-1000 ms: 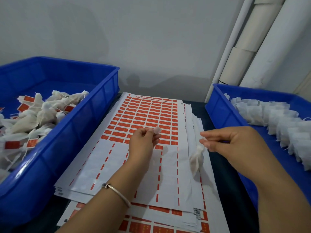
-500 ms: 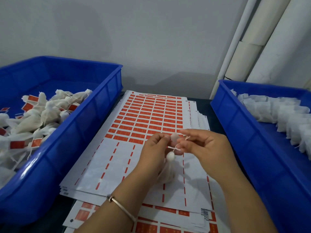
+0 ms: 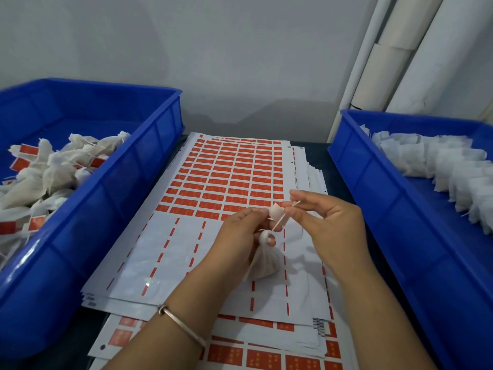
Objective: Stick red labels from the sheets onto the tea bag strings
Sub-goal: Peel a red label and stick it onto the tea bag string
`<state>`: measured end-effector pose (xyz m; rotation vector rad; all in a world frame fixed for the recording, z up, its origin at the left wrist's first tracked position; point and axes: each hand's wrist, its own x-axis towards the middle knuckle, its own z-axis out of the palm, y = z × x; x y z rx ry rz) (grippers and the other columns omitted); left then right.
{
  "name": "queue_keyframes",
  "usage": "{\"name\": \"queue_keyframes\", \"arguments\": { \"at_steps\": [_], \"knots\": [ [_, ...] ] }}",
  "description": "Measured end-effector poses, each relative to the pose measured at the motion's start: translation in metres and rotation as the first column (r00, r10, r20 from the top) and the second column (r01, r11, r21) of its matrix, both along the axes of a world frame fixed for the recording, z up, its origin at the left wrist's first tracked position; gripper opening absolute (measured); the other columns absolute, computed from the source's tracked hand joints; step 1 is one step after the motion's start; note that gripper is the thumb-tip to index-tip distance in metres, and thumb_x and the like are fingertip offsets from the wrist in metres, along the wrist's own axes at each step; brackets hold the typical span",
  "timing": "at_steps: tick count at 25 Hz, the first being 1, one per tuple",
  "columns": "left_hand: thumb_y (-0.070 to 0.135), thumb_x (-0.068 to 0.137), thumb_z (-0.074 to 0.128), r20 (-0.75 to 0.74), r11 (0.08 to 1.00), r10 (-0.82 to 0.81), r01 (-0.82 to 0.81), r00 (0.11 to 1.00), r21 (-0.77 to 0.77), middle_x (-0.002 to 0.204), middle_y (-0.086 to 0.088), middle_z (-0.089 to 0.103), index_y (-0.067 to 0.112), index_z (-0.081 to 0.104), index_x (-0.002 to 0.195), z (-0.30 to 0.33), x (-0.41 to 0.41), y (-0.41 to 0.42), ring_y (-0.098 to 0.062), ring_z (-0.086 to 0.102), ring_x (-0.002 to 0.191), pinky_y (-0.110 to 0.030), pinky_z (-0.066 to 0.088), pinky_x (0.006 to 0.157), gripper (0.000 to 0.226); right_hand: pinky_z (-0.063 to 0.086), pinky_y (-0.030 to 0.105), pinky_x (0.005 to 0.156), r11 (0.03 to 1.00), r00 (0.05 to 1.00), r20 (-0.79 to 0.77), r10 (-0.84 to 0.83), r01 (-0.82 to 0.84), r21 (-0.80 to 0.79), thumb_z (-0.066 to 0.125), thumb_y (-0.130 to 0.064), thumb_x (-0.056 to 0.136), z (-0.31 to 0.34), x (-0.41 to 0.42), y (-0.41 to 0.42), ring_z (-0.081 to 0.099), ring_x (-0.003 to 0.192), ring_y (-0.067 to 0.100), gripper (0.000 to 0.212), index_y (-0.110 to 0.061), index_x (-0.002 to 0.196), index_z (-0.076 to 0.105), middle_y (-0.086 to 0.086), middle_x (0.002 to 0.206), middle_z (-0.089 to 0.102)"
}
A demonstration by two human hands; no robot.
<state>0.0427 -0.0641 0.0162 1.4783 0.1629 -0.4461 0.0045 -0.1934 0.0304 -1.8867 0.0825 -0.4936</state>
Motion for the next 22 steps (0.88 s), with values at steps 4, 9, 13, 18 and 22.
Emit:
{"name": "queue_keyframes", "arguments": {
  "at_steps": [4,9,13,18,22],
  "knots": [
    [0.025,0.091,0.057,-0.041,1.000,0.023,-0.022,0.999,0.021,0.089,-0.009,0.065,0.017,0.063,0.084,0.0020,0.0016,-0.0015,-0.024,0.058,0.077,-0.040,0.049,0.089,0.012,0.046,0.001,0.069,0.999,1.000,0.017,0.013,-0.014,0.030,0.073,-0.022,0.075,-0.0026,0.0007,-0.0011,0.061,0.093,-0.012,0.027,-0.045,0.085,0.065,-0.026,0.086,0.069],
    [0.025,0.092,0.055,-0.061,0.999,0.033,-0.034,0.998,-0.005,0.085,-0.007,0.066,0.016,0.063,0.085,0.0011,0.0019,-0.0015,-0.021,0.058,0.072,-0.039,0.050,0.086,0.014,0.043,-0.001,0.065,0.998,1.000,0.005,0.004,-0.004,0.058,0.074,-0.017,0.075,-0.0055,0.0040,-0.0016,0.062,0.086,-0.014,0.030,-0.045,0.083,0.065,-0.028,0.080,0.068],
    [0.026,0.093,0.054,-0.068,0.999,0.025,-0.026,0.997,-0.021,0.080,-0.005,0.067,0.017,0.063,0.086,0.0015,-0.0002,-0.0009,-0.019,0.058,0.068,-0.036,0.051,0.081,0.015,0.042,-0.002,0.063,0.997,1.000,0.002,-0.013,0.013,0.073,0.074,-0.017,0.076,-0.0077,0.0057,-0.0030,0.062,0.085,-0.015,0.029,-0.043,0.085,0.065,-0.031,0.079,0.068],
    [0.026,0.091,0.057,-0.086,1.000,0.000,0.001,0.996,0.014,0.098,-0.010,0.065,0.019,0.060,0.086,0.0048,0.0003,-0.0006,-0.023,0.057,0.079,-0.041,0.048,0.092,0.009,0.042,-0.002,0.062,0.998,1.000,-0.004,-0.019,0.019,0.062,0.075,-0.018,0.075,-0.0089,0.0056,-0.0034,0.063,0.083,-0.013,0.030,-0.043,0.088,0.064,-0.029,0.079,0.068],
    [0.025,0.090,0.058,-0.125,1.000,0.006,-0.006,0.992,0.001,0.108,-0.012,0.063,0.017,0.058,0.090,0.0088,-0.0002,-0.0009,-0.024,0.058,0.087,-0.037,0.048,0.091,0.008,0.041,-0.003,0.059,0.998,1.000,-0.010,-0.023,0.023,0.059,0.075,-0.019,0.075,-0.0084,0.0053,-0.0029,0.062,0.084,-0.014,0.030,-0.043,0.088,0.063,-0.028,0.078,0.068]
  ]
}}
